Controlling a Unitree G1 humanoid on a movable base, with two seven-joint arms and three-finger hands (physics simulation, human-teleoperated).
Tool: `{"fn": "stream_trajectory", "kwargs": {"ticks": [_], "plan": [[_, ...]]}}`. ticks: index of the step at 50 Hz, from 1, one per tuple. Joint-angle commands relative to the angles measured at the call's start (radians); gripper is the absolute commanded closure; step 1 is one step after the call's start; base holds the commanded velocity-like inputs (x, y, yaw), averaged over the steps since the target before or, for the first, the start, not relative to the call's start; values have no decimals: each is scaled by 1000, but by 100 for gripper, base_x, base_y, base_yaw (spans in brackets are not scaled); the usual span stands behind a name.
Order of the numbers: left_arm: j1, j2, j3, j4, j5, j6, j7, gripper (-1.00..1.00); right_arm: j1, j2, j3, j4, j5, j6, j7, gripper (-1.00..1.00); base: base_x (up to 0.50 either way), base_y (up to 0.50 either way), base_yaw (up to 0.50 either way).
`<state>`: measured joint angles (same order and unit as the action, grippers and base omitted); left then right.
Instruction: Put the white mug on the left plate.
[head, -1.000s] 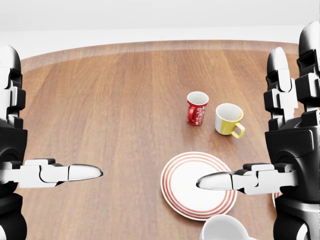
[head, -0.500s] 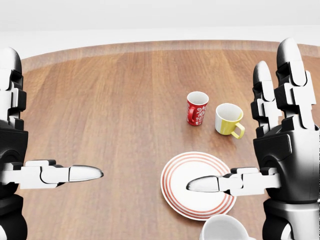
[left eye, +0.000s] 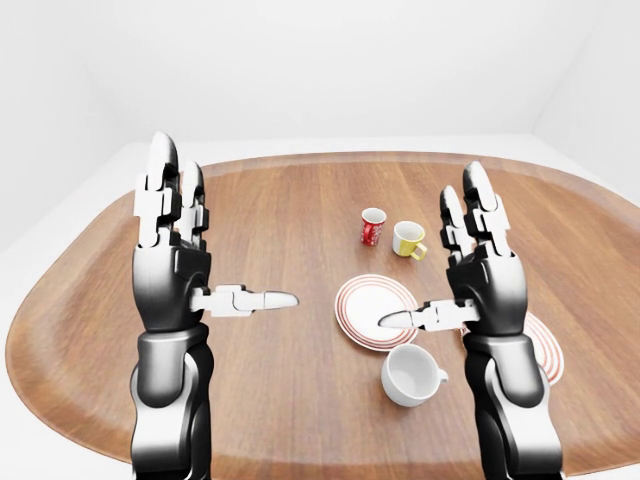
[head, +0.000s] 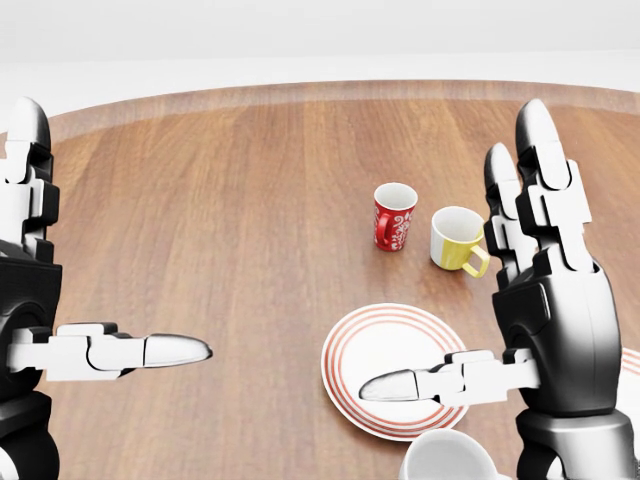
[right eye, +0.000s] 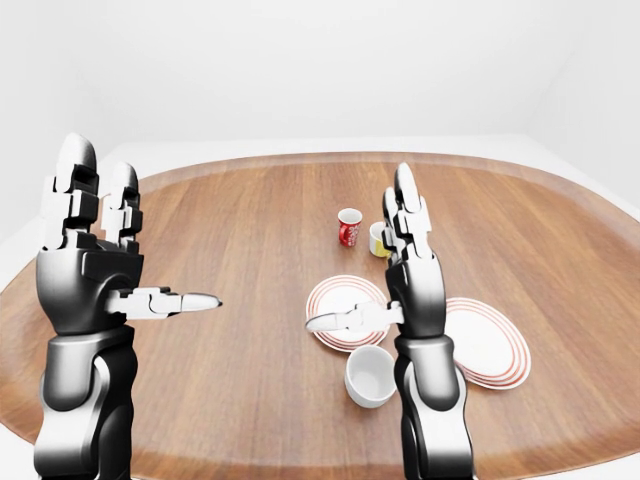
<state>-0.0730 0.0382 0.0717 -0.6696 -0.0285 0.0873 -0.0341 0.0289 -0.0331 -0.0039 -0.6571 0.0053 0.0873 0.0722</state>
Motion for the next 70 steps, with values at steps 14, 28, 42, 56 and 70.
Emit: {"fn": "stream_trajectory", "kwargs": {"ticks": [14,28,42,56,70], "plan": [[-1,1,3,-6,2,0,-2,-100,155,-8,132,-52,-217,0,68,-100,0,0,0],[1,1,4,-8,3,0,-3,-100,174,-46,194,-88,-274,0,201,-100,0,0,0],[4,0,2,-7,3,0,-4,-100,215,-81,238,-103,-322,0,248,-100,0,0,0],[0,2,8,-9,0,0,-4,-100,240,-95,228,-58,-421,0,265,-100,0,0,0],[-1,3,8,-14,0,0,-5,-100,242,-87,195,-25,-595,0,318,-100,0,0,0]]}}
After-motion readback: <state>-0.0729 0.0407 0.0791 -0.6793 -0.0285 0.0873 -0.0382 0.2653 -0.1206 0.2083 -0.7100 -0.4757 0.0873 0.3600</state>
